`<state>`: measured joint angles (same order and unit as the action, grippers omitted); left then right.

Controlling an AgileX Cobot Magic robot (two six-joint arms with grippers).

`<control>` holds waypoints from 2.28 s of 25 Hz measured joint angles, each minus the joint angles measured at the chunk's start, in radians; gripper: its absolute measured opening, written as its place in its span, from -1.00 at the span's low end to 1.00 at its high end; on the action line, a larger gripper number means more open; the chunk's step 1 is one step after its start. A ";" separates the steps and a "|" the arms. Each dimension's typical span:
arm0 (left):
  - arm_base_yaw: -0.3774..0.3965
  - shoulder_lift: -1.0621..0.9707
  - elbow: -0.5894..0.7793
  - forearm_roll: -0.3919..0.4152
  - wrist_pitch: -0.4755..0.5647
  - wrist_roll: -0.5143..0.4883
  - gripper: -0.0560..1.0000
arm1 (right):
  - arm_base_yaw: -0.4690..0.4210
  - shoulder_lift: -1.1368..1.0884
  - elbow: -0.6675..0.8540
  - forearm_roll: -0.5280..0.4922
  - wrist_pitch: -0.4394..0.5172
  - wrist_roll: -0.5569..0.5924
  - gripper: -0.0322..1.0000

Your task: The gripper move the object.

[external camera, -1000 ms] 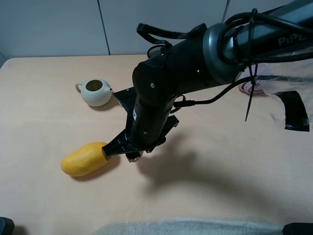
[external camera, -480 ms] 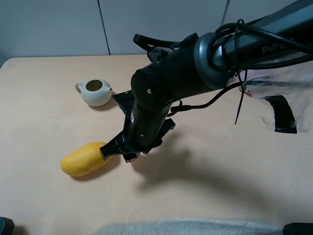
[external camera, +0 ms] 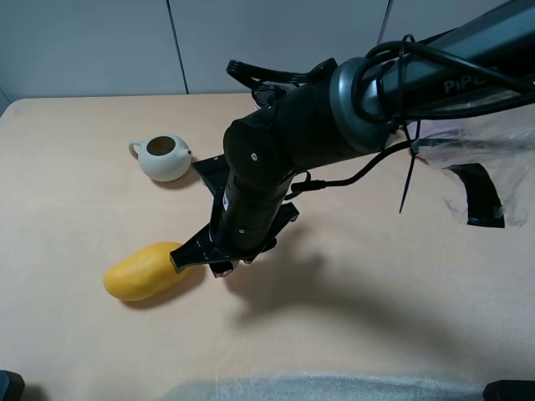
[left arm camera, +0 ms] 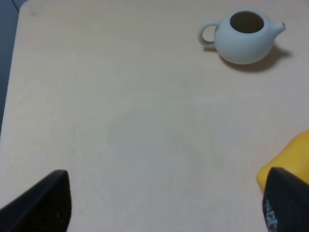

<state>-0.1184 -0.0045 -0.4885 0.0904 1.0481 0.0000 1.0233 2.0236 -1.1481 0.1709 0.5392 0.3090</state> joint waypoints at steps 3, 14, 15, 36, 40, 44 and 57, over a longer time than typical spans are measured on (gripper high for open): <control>0.000 0.000 0.000 0.000 0.000 0.000 0.60 | 0.000 0.000 -0.001 0.002 -0.003 0.000 -0.01; 0.000 0.000 0.000 0.000 0.000 0.000 0.60 | 0.000 0.000 -0.001 0.009 -0.006 0.000 0.28; 0.000 0.000 0.000 0.000 0.000 0.000 0.60 | 0.000 0.000 -0.001 0.009 -0.006 0.000 0.28; 0.000 0.000 0.000 0.000 0.000 0.000 0.60 | 0.000 -0.168 -0.002 0.023 0.143 0.000 0.40; 0.000 0.000 0.000 0.000 0.000 0.000 0.60 | 0.000 -0.229 -0.002 0.023 0.205 0.000 0.40; 0.000 0.000 0.000 0.000 0.000 0.000 0.60 | 0.000 -0.299 -0.002 0.023 0.253 0.000 0.40; 0.000 0.000 0.000 0.000 0.000 0.000 0.60 | -0.113 -0.561 -0.002 -0.038 0.465 -0.064 0.40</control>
<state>-0.1184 -0.0045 -0.4885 0.0904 1.0481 0.0000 0.9098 1.4622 -1.1499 0.1327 1.0043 0.2454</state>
